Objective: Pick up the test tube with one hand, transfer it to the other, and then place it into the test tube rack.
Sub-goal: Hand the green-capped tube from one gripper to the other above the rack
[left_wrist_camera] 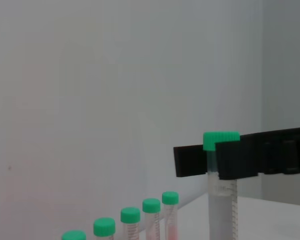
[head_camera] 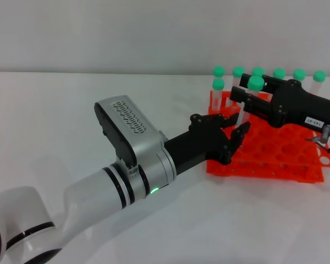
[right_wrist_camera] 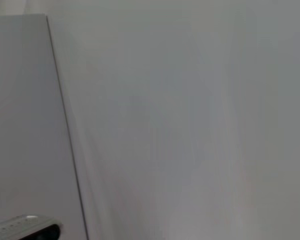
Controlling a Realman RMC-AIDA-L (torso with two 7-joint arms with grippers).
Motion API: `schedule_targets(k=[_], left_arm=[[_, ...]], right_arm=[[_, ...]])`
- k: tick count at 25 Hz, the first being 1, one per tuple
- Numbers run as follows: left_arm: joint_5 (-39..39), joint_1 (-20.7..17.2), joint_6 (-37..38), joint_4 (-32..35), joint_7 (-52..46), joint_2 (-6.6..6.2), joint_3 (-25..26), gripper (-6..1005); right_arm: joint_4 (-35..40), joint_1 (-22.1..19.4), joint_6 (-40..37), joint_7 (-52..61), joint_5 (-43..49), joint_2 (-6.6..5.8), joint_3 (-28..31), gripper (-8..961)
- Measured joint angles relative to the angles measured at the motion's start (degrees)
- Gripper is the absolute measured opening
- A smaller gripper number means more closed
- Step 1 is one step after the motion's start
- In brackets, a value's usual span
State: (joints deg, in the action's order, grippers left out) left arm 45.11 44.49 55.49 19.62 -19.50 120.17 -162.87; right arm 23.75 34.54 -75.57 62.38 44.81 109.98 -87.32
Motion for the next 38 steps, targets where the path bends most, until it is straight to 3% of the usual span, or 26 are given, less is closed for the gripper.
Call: schedule_targets(k=[2,8,15,23,25,30,35,38], left_arm=[[0.0,-0.11,0.05,0.08,0.05,0.03,0.03,186],[-0.08,-0.25,-0.15,0.2,0.23,0.07,0.0,185],[-0.09,-0.73,0.28,0.34,1.71,0.08,0.02,187],[0.4,-3.25,0.54,2.52,14.37,0.32,0.83,192],[0.49,-4.36,0.55,2.93,16.84,0.38,1.33,364],[0.61,-8.25,1.2,3.06,18.09,0.39,2.5,469],[1.06,-13.04,6.18,2.75,18.87,0.07,5.11,574],[2.41,-17.86,10.26,2.58,18.93,-0.05,7.35,677]], right_arm=[[0.07,-0.13,0.02,-0.12,0.39,-0.15,0.45,563],[0.2,-0.1,0.03,-0.16,2.08,-0.37,0.71,311],[0.84,-0.58,-0.22,-0.47,2.35,-0.35,0.91,249],[1.82,-0.31,-0.03,-0.49,2.37,-0.39,0.93,245],[2.04,-0.36,0.02,-0.54,2.37,-0.38,1.15,244],[2.15,-0.54,0.89,-2.41,2.35,0.68,4.27,218],[3.0,-0.18,2.59,-3.12,2.27,0.91,4.51,205],[5.27,-0.17,8.31,-5.13,2.25,2.01,4.54,205]])
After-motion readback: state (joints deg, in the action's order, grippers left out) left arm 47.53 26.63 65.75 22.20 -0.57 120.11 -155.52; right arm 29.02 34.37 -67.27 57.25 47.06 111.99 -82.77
